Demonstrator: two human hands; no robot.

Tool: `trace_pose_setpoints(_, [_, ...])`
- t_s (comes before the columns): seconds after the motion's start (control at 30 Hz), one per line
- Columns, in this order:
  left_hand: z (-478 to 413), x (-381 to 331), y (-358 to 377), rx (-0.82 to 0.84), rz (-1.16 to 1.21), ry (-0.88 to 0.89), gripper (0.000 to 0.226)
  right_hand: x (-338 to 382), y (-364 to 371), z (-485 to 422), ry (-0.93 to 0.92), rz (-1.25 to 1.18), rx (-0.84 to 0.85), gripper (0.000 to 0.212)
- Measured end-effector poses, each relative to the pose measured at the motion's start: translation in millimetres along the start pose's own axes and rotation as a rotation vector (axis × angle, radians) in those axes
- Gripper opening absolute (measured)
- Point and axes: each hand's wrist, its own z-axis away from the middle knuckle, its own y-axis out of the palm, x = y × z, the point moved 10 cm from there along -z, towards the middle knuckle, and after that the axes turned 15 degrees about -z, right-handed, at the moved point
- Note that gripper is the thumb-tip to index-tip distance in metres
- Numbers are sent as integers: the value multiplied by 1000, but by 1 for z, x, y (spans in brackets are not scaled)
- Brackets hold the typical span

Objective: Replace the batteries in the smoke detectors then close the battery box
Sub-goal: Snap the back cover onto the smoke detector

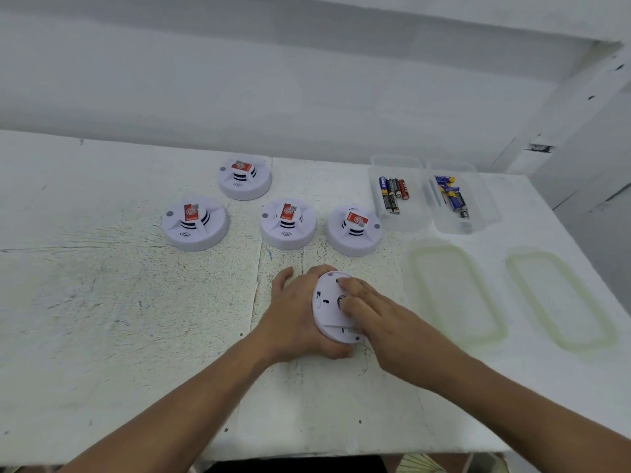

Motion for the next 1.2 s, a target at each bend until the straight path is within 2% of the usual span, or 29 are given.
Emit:
trace_pose_setpoints(0.1, [1, 3, 0, -1, 41, -40, 73, -6, -21, -4, 78, -217, -99, 32])
trace_pose_setpoints(0.2, [3, 5, -2, -22, 50, -58, 78, -15, -35, -14, 200, -346, -101, 52])
trace_pose_setpoints(0.4, [3, -2, -6, -29, -4, -20, 95, -5, -28, -22, 201, -51, 183, 71])
trace_pose_setpoints(0.7, [2, -2, -5, -31, -29, -12, 94, 7, -23, -31, 91, 237, 323, 72])
trace_pose_setpoints(0.9, [0, 2, -1, -16, -28, -22, 87, 6, -14, -38, 118, 199, 359, 93])
trace_pose_setpoints(1.2, [-1, 2, 0, 14, 45, -25, 81, 6, -9, -43, 82, 120, 381, 102])
